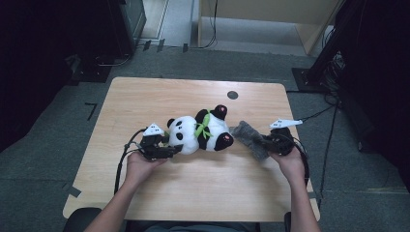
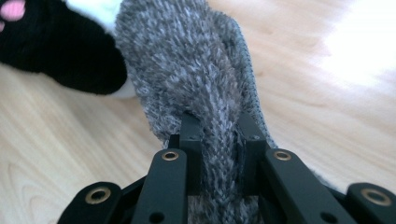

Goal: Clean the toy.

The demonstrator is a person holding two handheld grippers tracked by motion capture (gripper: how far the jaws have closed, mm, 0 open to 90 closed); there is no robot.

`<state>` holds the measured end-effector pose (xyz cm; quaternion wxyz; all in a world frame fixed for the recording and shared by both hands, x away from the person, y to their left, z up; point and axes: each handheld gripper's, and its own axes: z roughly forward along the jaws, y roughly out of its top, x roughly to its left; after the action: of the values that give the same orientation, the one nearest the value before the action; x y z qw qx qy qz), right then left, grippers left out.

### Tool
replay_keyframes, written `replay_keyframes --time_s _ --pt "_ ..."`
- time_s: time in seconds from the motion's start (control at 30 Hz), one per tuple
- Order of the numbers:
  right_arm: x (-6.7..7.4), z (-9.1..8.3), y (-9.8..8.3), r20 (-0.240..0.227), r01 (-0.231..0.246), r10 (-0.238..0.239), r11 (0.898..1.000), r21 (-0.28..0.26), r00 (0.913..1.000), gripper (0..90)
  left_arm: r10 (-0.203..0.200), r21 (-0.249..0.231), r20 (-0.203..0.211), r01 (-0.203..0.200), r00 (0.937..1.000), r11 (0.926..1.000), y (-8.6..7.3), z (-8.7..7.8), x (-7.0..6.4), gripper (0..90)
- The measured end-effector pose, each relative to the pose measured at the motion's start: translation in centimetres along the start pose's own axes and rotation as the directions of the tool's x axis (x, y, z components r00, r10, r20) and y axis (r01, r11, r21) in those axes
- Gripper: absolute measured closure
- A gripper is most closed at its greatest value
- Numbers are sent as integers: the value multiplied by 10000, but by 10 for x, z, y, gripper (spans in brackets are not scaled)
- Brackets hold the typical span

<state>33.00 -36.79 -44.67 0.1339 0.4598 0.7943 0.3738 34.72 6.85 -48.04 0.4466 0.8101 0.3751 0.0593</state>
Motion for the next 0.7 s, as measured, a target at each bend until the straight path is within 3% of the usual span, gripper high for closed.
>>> replay_keyframes --time_s 0.13,0.27,0.37,0.47,0.7 --pt "-9 -2 7 190 -311 318 9987 -403 9993 778 190 -174 -230 -194 9996 9997 0 -1 2 388" --pt "-16 6 13 380 -604 622 9971 -455 9973 777 271 -249 -267 -278 9993 9993 0 -1 3 390" --pt "-22 18 15 677 -712 735 9968 -351 9950 776 274 -321 -289 -283 9992 9991 0 0 4 388" --pt "-31 34 14 775 -1187 1204 9926 -259 9897 775 290 -369 -271 -300 9992 9989 0 0 6 385" --pt "-39 50 9 959 -1431 1421 9897 34 9852 766 192 -366 -247 -201 9995 9991 0 0 6 367"
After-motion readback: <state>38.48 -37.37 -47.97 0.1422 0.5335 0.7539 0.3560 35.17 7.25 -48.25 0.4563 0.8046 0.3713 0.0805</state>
